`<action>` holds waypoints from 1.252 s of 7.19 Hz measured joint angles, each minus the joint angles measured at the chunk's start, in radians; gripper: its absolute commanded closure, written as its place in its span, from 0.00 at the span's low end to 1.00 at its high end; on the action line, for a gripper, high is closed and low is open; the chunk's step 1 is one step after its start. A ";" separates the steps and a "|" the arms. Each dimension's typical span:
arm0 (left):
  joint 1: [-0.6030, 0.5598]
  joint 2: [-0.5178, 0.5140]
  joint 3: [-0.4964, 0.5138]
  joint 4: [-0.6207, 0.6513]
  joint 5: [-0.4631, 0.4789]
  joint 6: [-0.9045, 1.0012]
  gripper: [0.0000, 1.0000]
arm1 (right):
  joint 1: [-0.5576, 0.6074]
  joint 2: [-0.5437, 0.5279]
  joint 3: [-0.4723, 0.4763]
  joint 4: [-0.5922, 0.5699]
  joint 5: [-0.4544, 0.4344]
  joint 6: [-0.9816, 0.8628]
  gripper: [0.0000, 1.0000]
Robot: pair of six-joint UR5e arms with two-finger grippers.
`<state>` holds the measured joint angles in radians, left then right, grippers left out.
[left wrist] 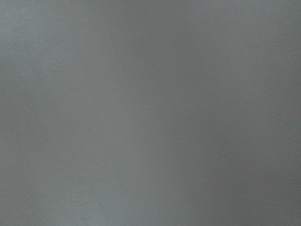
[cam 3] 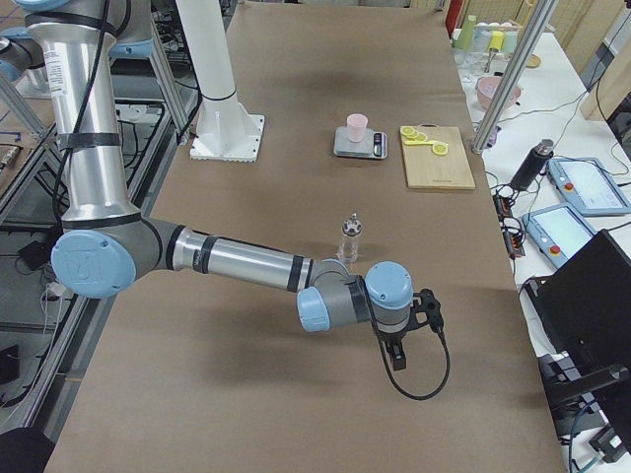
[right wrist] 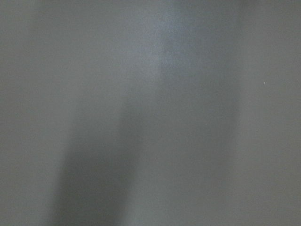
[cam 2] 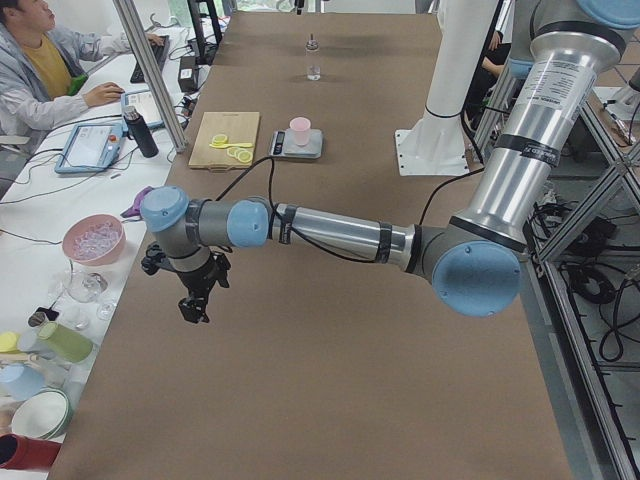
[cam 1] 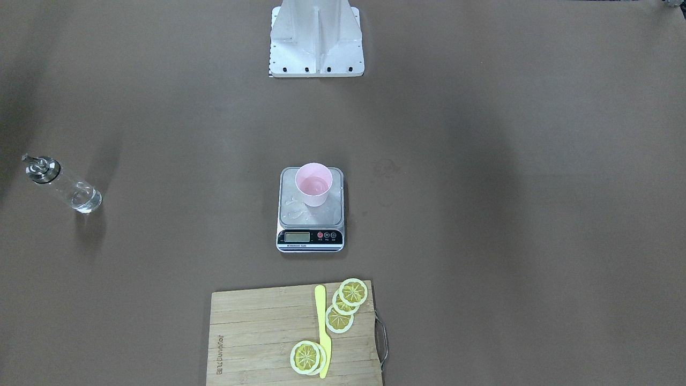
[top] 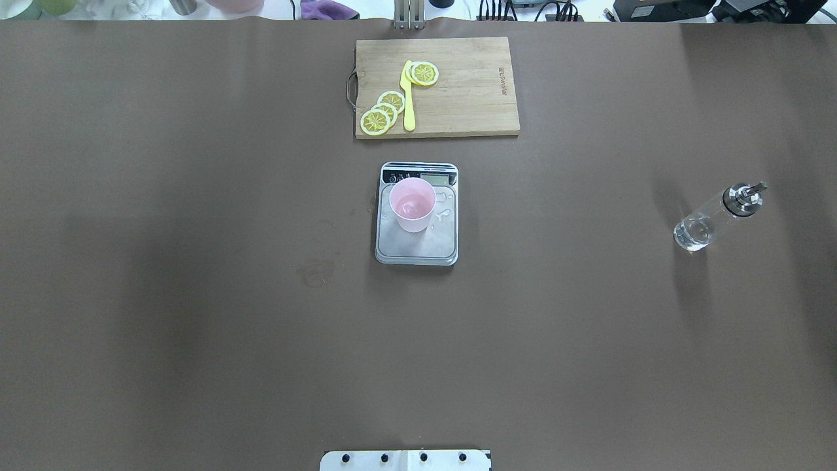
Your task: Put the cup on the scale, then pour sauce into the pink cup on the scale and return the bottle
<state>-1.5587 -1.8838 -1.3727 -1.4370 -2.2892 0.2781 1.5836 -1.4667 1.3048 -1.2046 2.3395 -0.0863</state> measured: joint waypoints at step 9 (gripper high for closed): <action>-0.003 0.052 -0.022 -0.036 -0.001 -0.221 0.02 | 0.009 0.017 0.184 -0.548 -0.048 -0.365 0.00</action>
<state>-1.5619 -1.8313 -1.3945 -1.4731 -2.2901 0.0576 1.5928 -1.4502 1.4883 -1.7529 2.2919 -0.4513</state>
